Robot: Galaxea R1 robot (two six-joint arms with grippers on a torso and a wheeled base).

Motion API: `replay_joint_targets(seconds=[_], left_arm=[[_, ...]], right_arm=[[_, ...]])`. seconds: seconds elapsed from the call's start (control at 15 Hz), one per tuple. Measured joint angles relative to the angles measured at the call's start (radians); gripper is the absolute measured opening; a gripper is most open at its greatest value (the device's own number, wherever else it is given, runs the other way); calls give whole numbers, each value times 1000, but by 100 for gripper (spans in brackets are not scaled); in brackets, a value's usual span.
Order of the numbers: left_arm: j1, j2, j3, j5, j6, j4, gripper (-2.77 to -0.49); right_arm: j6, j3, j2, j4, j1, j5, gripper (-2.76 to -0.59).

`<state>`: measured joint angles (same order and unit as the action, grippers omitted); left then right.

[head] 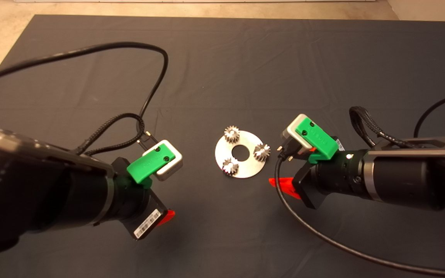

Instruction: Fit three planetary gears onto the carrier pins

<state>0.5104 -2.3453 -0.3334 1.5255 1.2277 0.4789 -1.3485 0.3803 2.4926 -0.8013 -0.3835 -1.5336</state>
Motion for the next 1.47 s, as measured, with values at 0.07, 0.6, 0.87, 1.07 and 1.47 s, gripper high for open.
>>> replay_joint_targets(seconds=[0.07,0.6,0.87,1.07,1.47], left_arm=[[0,7,0,0,3,3,-134],[-39,18,1,1,5,49,-134],[-90,16,1,0,4,117,-134],[-140,16,2,1,2,143,-134],[-276,18,2,0,0,236,-134]], right_arm=[[0,0,-5,-3,17,1,-147],[9,0,-152,-67,218,1,-147],[24,0,-173,-168,308,0,-147],[28,0,-158,-191,319,1,-147],[31,0,-136,-239,348,2,-147]])
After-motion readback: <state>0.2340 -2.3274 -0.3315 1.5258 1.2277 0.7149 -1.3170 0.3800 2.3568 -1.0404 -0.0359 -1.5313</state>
